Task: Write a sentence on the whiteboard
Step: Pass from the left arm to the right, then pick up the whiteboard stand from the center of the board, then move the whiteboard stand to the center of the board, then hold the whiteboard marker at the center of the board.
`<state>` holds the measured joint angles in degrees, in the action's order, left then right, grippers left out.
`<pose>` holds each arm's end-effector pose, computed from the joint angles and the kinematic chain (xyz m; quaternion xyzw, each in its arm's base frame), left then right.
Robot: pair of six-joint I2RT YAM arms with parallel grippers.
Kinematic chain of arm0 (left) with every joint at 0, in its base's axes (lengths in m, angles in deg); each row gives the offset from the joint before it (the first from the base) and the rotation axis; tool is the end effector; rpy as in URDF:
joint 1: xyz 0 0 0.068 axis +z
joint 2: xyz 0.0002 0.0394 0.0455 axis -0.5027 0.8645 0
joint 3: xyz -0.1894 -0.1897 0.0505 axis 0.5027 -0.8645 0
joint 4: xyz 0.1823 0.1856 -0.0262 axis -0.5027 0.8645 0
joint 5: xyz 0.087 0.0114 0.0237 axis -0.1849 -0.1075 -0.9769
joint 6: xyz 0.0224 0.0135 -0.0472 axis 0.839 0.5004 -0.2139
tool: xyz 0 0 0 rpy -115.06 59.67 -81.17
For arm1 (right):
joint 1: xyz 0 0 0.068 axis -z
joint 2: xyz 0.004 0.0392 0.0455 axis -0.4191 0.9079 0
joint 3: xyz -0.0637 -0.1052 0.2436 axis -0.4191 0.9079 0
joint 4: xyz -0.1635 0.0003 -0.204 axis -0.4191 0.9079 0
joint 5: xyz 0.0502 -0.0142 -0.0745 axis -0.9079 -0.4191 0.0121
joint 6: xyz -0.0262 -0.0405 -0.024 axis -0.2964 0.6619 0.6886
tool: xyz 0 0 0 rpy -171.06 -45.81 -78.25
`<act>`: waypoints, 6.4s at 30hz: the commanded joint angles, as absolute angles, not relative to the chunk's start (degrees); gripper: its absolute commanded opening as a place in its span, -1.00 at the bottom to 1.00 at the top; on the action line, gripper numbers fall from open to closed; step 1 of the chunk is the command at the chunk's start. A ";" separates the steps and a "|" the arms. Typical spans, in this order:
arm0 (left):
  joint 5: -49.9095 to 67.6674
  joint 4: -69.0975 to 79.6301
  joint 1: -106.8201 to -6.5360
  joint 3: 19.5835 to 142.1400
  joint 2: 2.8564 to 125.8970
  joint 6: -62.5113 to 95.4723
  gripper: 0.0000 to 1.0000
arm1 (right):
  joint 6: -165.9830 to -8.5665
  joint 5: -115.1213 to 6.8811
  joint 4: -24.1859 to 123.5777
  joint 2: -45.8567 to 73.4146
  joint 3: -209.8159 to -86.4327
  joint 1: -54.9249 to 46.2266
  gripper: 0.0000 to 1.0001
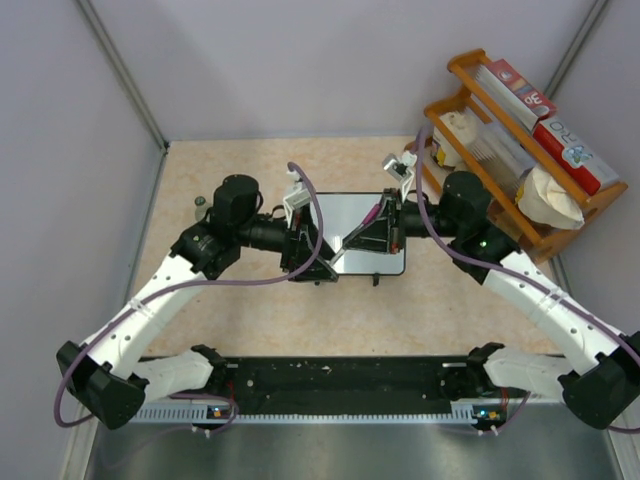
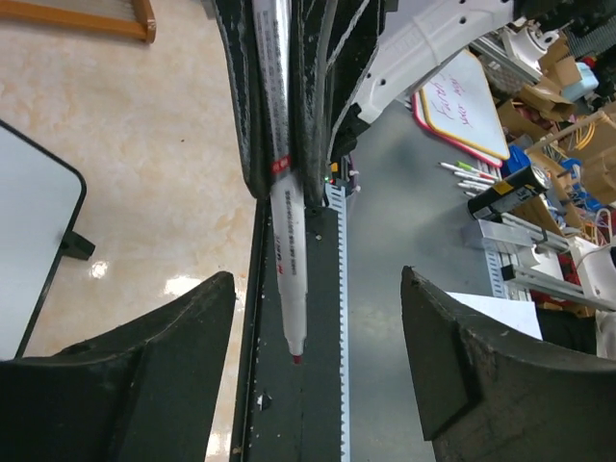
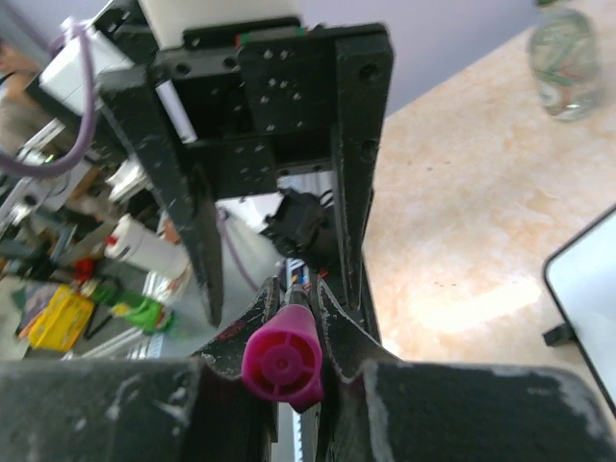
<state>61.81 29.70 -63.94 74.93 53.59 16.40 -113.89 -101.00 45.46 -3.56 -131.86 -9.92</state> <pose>0.1784 -0.1567 0.3866 0.4198 0.6396 -0.5752 0.2897 0.1864 0.1642 0.3903 -0.3287 0.6290 0.6199 0.3348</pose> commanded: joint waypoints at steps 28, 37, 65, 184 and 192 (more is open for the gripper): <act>-1.40 25.22 -71.92 57.56 74.48 -1.91 0.56 | -109.11 -68.54 59.29 -16.33 -121.45 2.10 -1.00; -8.96 23.02 -73.77 55.81 80.38 -4.37 0.14 | -108.58 -68.89 59.56 -16.15 -121.01 2.54 -1.00; -12.03 25.81 -80.18 52.37 77.66 -12.18 -1.00 | -108.85 -70.03 59.65 -16.32 -119.60 2.72 -1.00; 42.98 2.29 -34.66 40.08 49.09 -0.85 0.97 | -106.83 -69.86 60.01 -34.61 -104.31 2.46 -1.00; 47.46 -5.19 -34.40 38.93 54.54 -1.12 0.96 | -107.44 -67.85 56.84 -31.10 -104.92 -0.71 -1.00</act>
<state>43.97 2.68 -34.76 39.15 53.04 -0.74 -107.11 -68.96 61.77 -32.21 -102.29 1.31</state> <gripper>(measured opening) 0.981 0.096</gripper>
